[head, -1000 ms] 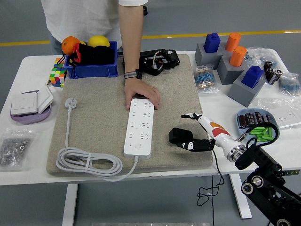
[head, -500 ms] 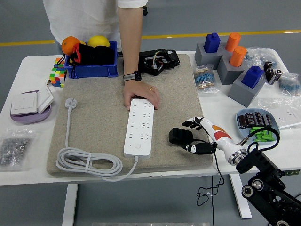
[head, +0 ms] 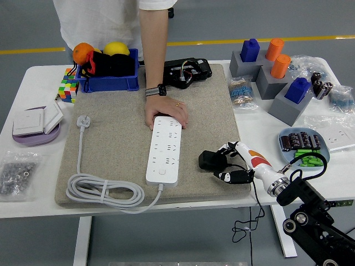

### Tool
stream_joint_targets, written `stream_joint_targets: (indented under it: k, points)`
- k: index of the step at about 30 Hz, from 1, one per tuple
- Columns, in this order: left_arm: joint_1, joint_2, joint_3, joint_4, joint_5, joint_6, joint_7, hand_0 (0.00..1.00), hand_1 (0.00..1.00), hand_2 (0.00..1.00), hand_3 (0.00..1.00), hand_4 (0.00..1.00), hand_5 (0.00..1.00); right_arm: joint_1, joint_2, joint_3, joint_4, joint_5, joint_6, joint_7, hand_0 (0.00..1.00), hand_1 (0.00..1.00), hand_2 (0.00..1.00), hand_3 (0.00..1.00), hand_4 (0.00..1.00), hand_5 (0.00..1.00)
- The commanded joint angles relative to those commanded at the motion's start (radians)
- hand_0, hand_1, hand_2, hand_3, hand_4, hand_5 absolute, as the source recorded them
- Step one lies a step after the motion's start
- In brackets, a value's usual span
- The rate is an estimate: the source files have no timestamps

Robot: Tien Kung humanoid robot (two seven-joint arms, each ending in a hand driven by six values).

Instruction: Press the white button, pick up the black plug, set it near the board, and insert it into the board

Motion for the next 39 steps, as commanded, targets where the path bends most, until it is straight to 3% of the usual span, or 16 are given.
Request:
stream_joint_targets:
  k: [16, 17, 22, 23, 28, 29, 39]
  points:
    - [-0.002, -0.002, 0.001, 0.0, -0.006, 0.001, 0.0, 0.626, 0.629, 0.632, 0.684, 0.534, 0.371, 0.011, 0.002, -0.023, -0.032, 0.001, -0.037, 0.041, 0.63, 0.653, 0.64, 0.476, 0.854, 0.074]
    - [-0.003, -0.002, 0.005, 0.0, -0.01, 0.001, 0.0, 0.626, 0.629, 0.633, 0.684, 0.535, 0.372, 0.012, 0.002, -0.027, -0.033, 0.002, -0.039, 0.046, 0.556, 0.571, 0.587, 0.469, 0.841, 0.018]
    - [-0.007, 0.002, 0.001, 0.0, -0.009, 0.002, 0.001, 0.626, 0.629, 0.633, 0.684, 0.535, 0.372, 0.02, -0.004, -0.038, -0.034, 0.009, -0.046, 0.064, 0.556, 0.571, 0.587, 0.469, 0.841, 0.018]
    - [-0.006, 0.004, 0.003, 0.0, -0.013, 0.002, 0.0, 0.626, 0.63, 0.634, 0.684, 0.535, 0.372, 0.02, -0.004, -0.038, -0.033, 0.013, -0.048, 0.068, 0.493, 0.509, 0.531, 0.465, 0.826, 0.002]
    - [0.002, 0.005, -0.015, 0.0, 0.008, 0.002, 0.0, 0.626, 0.63, 0.634, 0.684, 0.535, 0.372, 0.013, 0.003, -0.025, -0.027, 0.021, -0.053, 0.078, 0.493, 0.509, 0.531, 0.465, 0.826, 0.002]
    - [0.003, 0.005, -0.014, 0.0, 0.008, 0.001, 0.001, 0.626, 0.63, 0.634, 0.684, 0.535, 0.372, 0.013, 0.003, -0.024, -0.026, 0.023, -0.053, 0.078, 0.496, 0.453, 0.457, 0.448, 0.782, 0.002]
    - [0.004, -0.002, -0.005, 0.0, -0.002, -0.001, 0.005, 0.626, 0.63, 0.633, 0.685, 0.535, 0.372, 0.016, -0.002, -0.017, -0.002, 0.038, -0.057, 0.078, 0.485, 0.435, 0.45, 0.465, 0.769, 0.002]
